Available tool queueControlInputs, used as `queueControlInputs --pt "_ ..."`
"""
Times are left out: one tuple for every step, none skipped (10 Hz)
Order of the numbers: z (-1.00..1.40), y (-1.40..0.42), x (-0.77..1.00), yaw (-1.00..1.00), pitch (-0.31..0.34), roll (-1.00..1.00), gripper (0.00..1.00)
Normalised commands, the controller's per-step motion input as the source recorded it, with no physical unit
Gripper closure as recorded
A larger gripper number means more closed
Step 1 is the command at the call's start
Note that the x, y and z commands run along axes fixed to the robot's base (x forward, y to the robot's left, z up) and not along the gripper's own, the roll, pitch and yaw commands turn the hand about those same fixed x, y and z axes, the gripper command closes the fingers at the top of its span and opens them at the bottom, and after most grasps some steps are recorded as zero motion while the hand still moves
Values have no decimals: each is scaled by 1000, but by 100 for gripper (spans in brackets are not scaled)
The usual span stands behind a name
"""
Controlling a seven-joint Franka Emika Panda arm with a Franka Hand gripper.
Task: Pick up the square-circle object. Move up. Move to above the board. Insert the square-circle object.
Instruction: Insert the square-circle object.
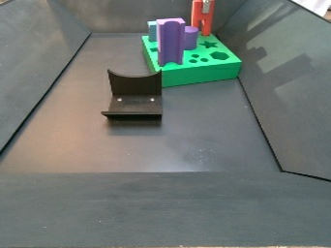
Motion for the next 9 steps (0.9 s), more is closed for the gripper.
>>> queueControlInputs --pt "-540 -20 289 -63 0 -10 100" --pt "-640 -3 57 -154 -4 0 100" --pt "-809 -6 -14 -194 -89 0 100" --pt "-934 -6 -146 -151 -170 0 100" --pt "-914 -17 -169 -117 -187 0 100" --pt "-903 0 -231 -86 -189 31 100" --pt "-869 0 -251 -14 -210 13 100" --pt "-300 31 -57 80 -179 -247 100" --pt "0 -140 -31 66 -17 84 100"
